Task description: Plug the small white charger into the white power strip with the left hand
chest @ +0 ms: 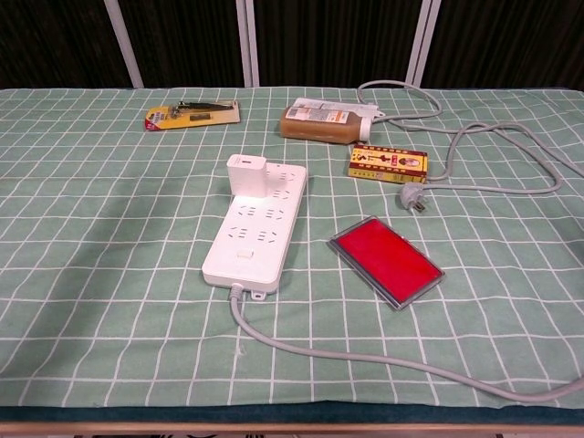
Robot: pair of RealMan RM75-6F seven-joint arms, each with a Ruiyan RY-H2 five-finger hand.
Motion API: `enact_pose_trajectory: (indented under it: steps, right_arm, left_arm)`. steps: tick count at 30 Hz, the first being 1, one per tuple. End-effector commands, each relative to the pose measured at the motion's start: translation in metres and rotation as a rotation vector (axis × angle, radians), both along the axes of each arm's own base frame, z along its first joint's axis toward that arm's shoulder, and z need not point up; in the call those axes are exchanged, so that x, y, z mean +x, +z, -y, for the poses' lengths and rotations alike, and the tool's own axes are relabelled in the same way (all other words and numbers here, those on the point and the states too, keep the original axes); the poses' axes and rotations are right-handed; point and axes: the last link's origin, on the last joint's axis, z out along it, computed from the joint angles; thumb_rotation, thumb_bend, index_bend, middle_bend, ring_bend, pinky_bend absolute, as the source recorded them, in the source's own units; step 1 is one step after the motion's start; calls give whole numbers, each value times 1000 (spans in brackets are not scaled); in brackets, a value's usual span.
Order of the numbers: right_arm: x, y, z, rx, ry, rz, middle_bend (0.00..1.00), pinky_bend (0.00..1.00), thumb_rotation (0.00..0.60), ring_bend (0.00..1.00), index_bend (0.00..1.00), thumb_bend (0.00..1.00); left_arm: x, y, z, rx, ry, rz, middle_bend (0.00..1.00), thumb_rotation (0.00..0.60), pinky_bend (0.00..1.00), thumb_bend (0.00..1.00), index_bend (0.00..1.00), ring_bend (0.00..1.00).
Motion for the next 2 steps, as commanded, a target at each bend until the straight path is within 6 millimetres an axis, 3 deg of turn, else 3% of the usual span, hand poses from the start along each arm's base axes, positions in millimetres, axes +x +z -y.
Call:
enact_pose_trajectory:
  steps: [1, 2]
  right_arm:
    - [0, -1, -1, -1, 7, -14, 0, 0, 600, 0, 0, 338]
    - [0, -1, -1, -1, 10, -18, 0, 0, 600, 0, 0, 338]
  left_arm:
    - [-29, 20, 35, 68, 20, -84, 0, 600, 20, 104, 36, 0]
    - [-35, 22, 40, 78, 28, -86, 0, 600, 12, 98, 27, 0]
